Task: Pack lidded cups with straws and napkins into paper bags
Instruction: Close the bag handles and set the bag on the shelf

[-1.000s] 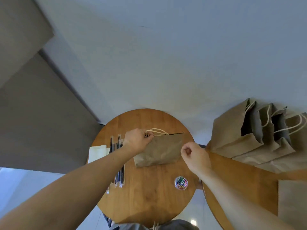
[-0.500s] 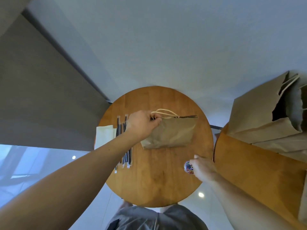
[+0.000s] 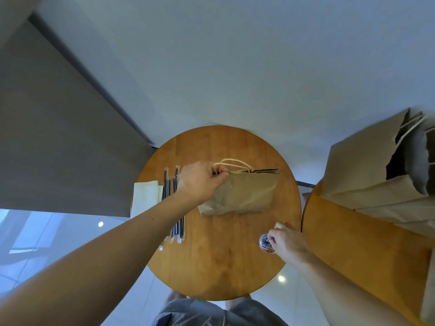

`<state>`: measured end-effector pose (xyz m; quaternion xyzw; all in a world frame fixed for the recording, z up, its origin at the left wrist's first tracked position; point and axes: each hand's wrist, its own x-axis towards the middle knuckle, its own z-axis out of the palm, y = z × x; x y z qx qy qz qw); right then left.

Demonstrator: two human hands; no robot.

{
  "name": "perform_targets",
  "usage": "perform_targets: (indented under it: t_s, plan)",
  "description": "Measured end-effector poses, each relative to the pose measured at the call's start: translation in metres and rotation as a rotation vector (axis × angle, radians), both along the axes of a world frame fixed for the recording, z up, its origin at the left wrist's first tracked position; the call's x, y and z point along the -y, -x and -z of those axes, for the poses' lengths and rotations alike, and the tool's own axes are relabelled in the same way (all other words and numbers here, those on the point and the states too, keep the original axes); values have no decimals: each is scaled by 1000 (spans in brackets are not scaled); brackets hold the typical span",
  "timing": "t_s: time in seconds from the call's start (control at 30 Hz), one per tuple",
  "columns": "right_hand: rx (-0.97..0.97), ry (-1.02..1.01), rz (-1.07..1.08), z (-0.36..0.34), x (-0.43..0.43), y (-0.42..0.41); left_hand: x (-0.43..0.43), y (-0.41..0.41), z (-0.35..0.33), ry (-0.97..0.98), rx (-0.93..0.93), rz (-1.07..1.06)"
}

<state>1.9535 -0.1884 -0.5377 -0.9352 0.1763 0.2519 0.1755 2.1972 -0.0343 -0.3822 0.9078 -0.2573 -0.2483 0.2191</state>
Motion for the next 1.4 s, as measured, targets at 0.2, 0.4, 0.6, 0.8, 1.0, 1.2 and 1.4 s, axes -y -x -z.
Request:
perform_targets:
  t_s: [0.2,0.4,0.6,0.8,1.0,1.2,1.4]
  plan:
    - [152,-259,183,-36,-5,-12,1,0,1,-20,19,13]
    - [492,-502,291,-99,-26,-61,2,-3,-4,-29,6,41]
    - [656,-566,430,-144,-33,-104,2,-3,-6,-57,37,77]
    - [704,-468,474,-155,-36,-120,2,-4,-5,-54,33,95]
    - [678,-426,586,-158,-34,-125,4,-5,-1,-66,39,77]
    - [695,-465,607,-159,-36,-133,4,-8,0,-41,21,109]
    - [743,-561,614,-153,-39,-138,3,-9,0,-50,70,152]
